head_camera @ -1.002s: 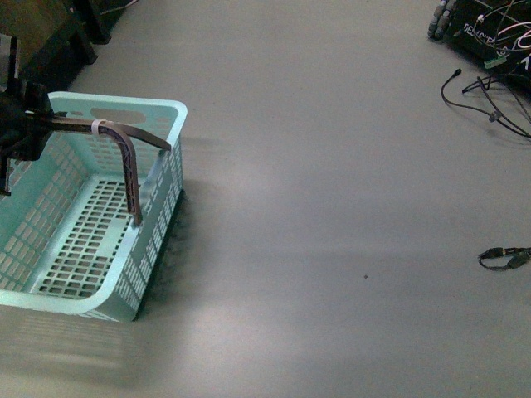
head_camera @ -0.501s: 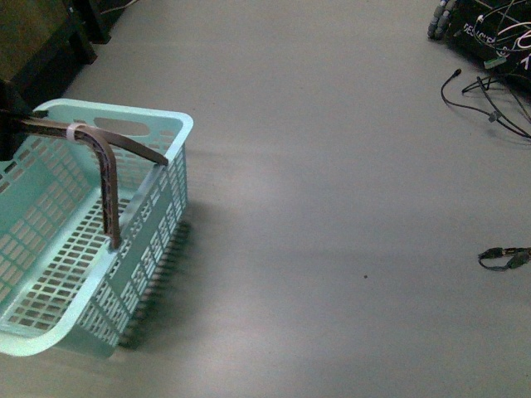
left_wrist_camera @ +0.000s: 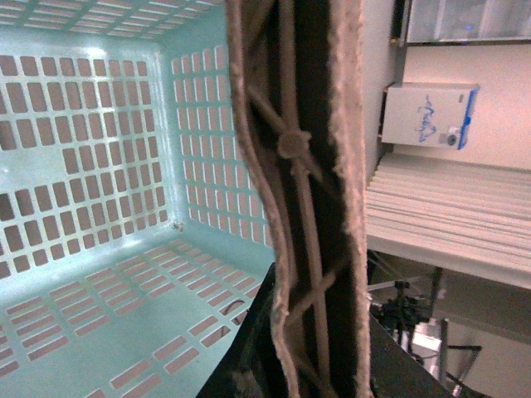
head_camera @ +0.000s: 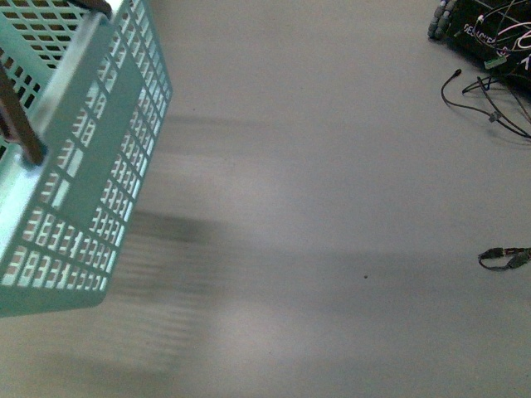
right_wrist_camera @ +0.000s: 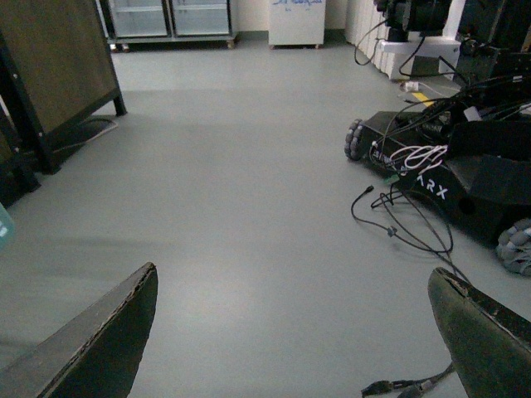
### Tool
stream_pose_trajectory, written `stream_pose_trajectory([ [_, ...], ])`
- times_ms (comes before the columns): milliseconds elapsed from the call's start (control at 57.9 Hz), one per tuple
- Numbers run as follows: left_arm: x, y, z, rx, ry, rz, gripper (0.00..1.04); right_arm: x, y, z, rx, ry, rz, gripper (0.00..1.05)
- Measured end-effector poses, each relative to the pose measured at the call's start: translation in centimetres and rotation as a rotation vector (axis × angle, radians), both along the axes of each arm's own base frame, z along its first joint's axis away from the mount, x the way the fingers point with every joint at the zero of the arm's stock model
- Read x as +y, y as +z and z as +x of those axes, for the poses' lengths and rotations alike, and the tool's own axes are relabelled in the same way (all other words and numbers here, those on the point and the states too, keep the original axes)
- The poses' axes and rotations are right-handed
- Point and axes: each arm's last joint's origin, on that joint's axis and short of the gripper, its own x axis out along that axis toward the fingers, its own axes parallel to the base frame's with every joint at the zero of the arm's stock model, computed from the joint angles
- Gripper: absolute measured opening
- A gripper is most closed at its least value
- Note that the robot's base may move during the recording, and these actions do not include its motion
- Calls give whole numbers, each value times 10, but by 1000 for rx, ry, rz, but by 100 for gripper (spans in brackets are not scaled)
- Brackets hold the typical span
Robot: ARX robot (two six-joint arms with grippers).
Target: Pick lemon and mango into basket
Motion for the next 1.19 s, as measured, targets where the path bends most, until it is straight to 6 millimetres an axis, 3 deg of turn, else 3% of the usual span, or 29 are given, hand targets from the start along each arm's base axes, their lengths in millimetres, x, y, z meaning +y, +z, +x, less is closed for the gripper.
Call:
stream_pose_trajectory([
  [121,-3,37,-40,-48,11,-15,7,0,0,0,0,0,0,96],
  [415,-4,78,-91,-81,10,-17,7,0,0,0,0,0,0,96],
  [1193,-3,82,-94,-94,12,8,7,0,0,0,0,0,0,96],
])
